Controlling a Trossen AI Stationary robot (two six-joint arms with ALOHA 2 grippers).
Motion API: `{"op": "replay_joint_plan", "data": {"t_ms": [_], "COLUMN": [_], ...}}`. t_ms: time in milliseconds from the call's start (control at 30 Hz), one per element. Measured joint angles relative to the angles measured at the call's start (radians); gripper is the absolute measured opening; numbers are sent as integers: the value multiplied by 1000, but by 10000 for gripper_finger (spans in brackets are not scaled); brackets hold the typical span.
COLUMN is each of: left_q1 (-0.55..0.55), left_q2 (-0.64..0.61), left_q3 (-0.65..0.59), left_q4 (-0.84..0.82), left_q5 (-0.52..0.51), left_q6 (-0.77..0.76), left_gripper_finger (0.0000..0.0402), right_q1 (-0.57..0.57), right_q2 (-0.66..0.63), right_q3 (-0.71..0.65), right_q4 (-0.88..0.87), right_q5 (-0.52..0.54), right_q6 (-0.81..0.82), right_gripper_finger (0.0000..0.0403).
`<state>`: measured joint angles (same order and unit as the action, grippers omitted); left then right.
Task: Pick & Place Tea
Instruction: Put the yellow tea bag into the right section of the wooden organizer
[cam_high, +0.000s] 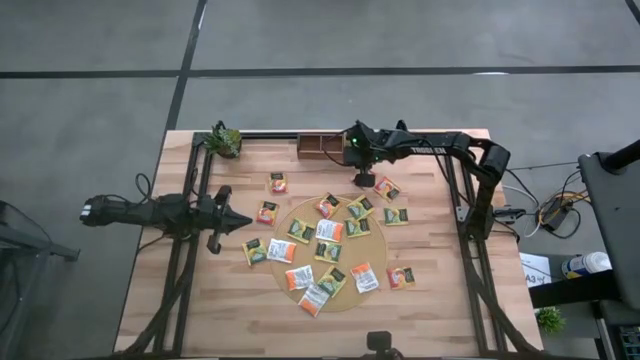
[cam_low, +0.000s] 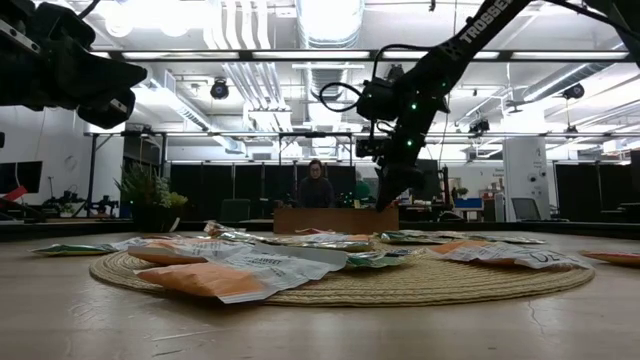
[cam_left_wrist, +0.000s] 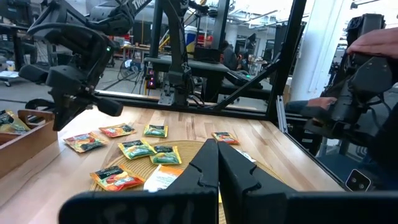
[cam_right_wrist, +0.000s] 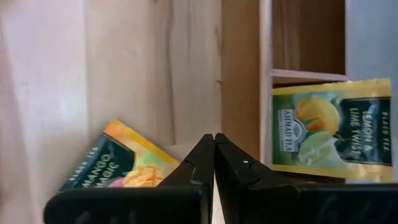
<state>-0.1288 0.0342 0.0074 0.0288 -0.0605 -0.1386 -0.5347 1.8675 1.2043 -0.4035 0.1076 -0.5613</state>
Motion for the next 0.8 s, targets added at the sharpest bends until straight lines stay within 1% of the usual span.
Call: {"op": "replay_joint_plan", "data": {"t_ms": [533, 800], "left_q1": [0, 0], "left_q2": [0, 0], "left_q3": [0, 0], "left_q4": [0, 0], "left_q5": [0, 0], "left_q6": [0, 0], "left_gripper_finger": [0, 0], "right_q1": [-13, -14], "right_q2": [2, 2], "right_q3": [-48, -48], "right_q4": [98, 128], "right_q5": [106, 111], "right_q6": [6, 1], "right_gripper_finger": [8, 8]}}
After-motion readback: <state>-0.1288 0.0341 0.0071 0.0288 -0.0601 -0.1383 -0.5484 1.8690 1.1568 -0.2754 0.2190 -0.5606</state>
